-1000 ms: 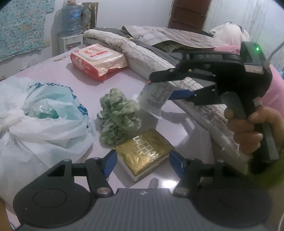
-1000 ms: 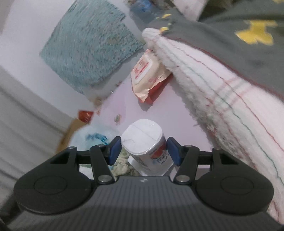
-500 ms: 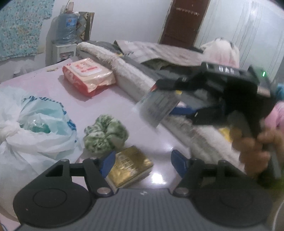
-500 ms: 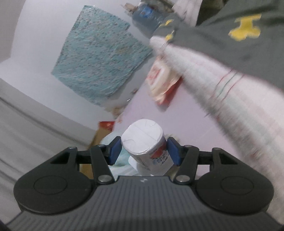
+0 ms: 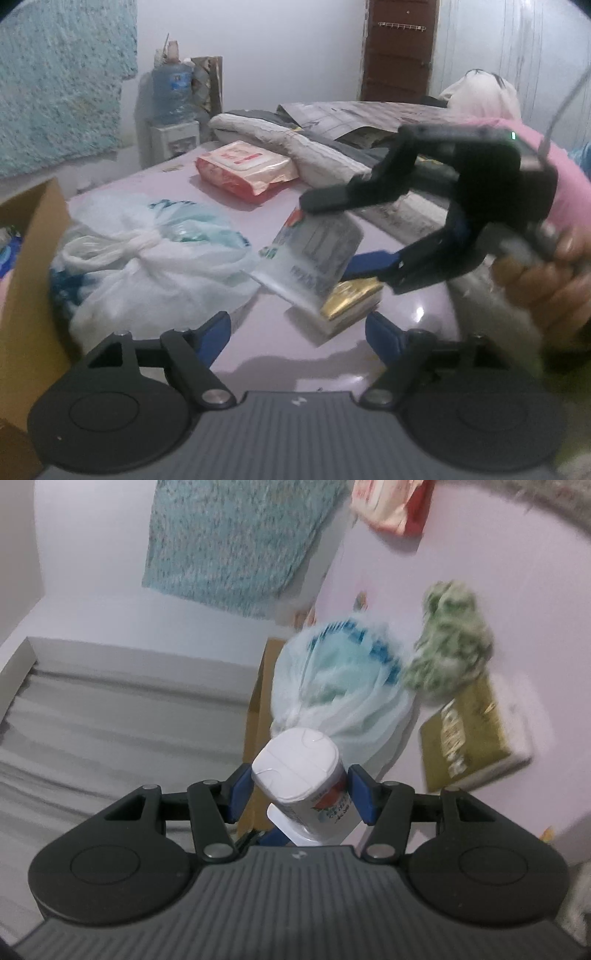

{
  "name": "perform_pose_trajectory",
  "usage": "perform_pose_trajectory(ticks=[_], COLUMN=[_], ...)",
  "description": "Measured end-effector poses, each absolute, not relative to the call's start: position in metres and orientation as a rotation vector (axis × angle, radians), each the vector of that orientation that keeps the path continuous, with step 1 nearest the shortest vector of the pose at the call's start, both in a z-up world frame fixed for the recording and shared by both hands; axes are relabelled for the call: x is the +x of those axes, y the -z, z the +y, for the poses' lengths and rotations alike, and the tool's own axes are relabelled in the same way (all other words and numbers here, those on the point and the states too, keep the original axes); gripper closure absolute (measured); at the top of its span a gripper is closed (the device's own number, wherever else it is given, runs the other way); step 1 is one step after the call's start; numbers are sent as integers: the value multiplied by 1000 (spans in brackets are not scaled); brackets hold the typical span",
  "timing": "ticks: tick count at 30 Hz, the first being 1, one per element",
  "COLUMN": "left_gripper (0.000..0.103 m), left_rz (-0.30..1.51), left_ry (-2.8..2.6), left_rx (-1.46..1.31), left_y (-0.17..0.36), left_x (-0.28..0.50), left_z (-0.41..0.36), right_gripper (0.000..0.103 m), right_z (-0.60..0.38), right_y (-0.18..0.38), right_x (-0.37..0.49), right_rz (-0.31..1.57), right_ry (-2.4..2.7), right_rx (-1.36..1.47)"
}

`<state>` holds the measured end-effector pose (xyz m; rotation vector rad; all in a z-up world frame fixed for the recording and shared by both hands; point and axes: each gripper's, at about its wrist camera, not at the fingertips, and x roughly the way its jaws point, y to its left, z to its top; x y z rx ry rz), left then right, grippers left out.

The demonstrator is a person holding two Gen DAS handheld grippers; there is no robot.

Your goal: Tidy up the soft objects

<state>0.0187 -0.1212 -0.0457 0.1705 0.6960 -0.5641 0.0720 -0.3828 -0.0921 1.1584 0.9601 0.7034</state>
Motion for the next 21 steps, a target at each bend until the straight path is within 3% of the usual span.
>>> perform_pose_trajectory(ticks=[6, 13, 15, 19, 21], left_gripper=[13, 13, 15, 29, 29], left_rz=[564, 536, 540, 576, 601], left_ry=[585, 623, 603, 586, 588], left_rx=[212, 202, 209, 174, 154], left_y=[40, 44, 47, 49, 51], left_x=[0, -16, -17, -12, -7], left_z=[-109, -102, -100, -89, -83], right_gripper=[48, 48, 48, 47, 47], right_z=[-372, -358, -354, -349, -347], right_y=[78, 88, 94, 109, 119], right_x=[78, 76, 76, 78, 79], right_rz=[1090, 1199, 1223, 1252, 1269], right_ry=[-814, -861, -856, -838, -831], right_rx=[1171, 1238, 1263, 1321, 1366])
